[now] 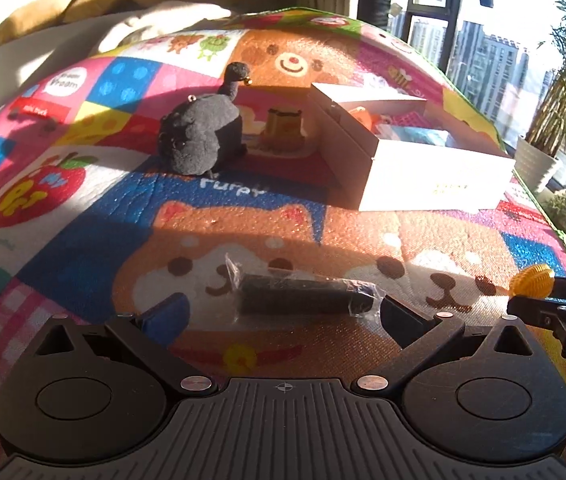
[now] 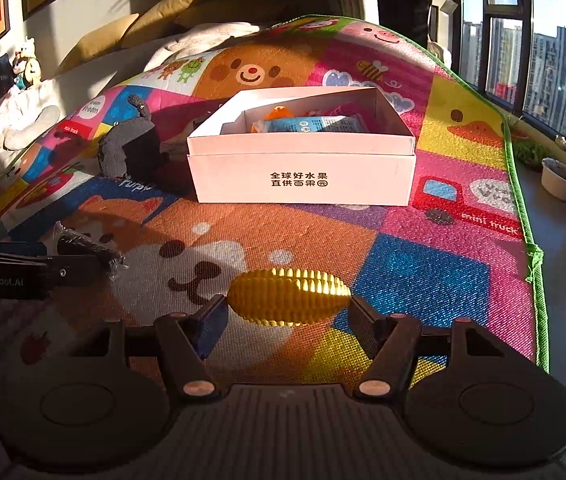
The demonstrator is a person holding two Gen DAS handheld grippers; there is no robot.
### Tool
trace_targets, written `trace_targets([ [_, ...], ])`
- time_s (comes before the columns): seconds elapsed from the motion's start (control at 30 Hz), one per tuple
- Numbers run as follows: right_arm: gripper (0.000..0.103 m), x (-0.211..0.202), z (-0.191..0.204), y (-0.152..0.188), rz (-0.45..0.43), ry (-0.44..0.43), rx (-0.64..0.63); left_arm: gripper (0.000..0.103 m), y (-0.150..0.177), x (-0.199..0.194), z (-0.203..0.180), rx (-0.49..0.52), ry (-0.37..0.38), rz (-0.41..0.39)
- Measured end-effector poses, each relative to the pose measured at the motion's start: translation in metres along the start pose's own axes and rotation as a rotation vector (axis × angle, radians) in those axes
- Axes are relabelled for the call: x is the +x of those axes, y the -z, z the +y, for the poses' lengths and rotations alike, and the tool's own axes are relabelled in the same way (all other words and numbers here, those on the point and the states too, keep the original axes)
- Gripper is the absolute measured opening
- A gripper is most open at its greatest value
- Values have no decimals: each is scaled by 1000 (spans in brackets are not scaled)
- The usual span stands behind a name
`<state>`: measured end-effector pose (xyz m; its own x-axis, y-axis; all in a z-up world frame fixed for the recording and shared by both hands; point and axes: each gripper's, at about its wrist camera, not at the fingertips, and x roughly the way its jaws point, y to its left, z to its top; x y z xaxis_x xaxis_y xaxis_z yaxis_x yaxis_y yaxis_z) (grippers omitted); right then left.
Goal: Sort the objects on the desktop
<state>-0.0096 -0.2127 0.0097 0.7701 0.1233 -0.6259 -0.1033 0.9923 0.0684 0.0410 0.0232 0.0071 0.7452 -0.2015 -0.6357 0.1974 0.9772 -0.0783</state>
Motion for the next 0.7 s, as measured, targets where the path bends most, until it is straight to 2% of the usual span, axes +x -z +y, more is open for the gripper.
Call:
trace_targets([
  [0.13,67,0,-6,5,-18,9,38,103,-3,9,-21,89,-14,5],
  [0.23,67,2,-6,5,-9,-10,34,103,-4,14,-30,137,-65,8],
  [0.53,67,0,-3,6,-20,-14,23,102,-5,16,-33,146,-95,22],
  [0.7,67,-1,-1,6,-27,-8,9,92,-4,13,-35,132,-82,22],
])
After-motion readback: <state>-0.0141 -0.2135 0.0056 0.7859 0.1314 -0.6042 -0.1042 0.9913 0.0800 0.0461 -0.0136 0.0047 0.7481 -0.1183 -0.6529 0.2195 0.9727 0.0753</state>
